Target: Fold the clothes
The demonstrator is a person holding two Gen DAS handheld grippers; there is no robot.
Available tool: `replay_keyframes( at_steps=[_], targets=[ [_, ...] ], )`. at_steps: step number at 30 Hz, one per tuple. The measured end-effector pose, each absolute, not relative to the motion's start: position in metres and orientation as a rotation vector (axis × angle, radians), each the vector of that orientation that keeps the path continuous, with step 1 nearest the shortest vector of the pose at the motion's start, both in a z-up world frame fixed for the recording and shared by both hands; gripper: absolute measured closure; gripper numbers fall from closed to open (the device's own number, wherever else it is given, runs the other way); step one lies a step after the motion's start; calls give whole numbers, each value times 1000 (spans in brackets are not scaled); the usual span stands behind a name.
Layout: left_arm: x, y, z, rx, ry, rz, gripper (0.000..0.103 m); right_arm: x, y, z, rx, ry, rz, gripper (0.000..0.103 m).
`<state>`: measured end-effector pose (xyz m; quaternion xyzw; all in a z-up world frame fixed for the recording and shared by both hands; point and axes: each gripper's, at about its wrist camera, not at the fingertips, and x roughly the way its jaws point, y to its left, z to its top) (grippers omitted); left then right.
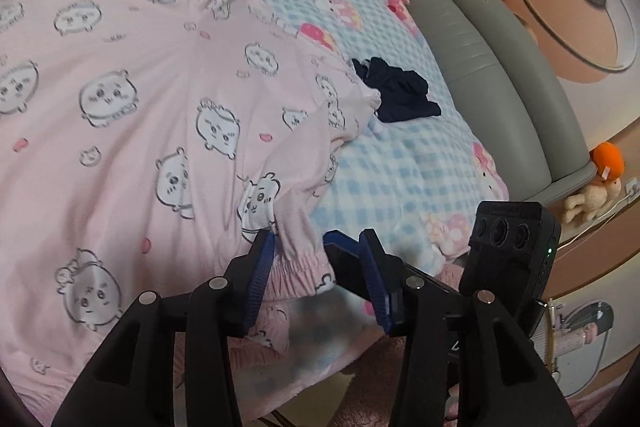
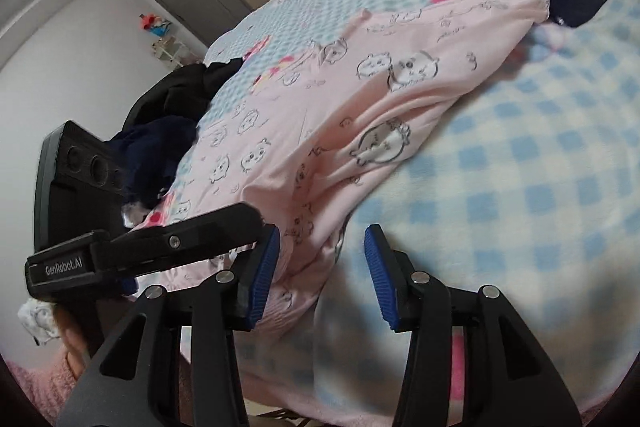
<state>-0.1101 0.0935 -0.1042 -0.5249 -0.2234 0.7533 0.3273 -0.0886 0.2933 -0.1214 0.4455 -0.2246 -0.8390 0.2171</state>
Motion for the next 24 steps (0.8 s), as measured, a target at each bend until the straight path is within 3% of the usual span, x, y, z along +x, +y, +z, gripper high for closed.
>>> replay_keyframes(
  at_steps=[4, 6, 8, 15, 20, 22, 23, 24],
  targets=[
    [-116, 100, -115, -1416, -601, 1944, 63, -89, 284, -127, 1254, -588, -2307, 57],
    [-120, 100, -116, -1425, -597, 1951, 82, -86, 280, -126, 1252, -555, -2319, 57],
    [-125, 94, -114, -1429, -621, 1951, 94, -86, 282, -128, 1258, -562, -2328, 57],
    [-133, 41, -99, -1361, -799, 2004, 95, -87, 287, -131, 1267, -620, -2328, 57],
    [-138, 43, -105, -1391, -761, 1978, 95, -86, 275, -129, 1255, -556, -2335, 49],
    [-140, 46, -107, -1404, -741, 1965, 82, -86, 273, -130, 1257, -541, -2341, 49],
    [-141, 47, -108, -1410, -731, 1958, 59, -86, 272, -131, 1260, -541, -2341, 49],
    [-141, 48, -109, -1417, -722, 1951, 48, -87, 273, -131, 1260, -545, -2341, 49]
  ],
)
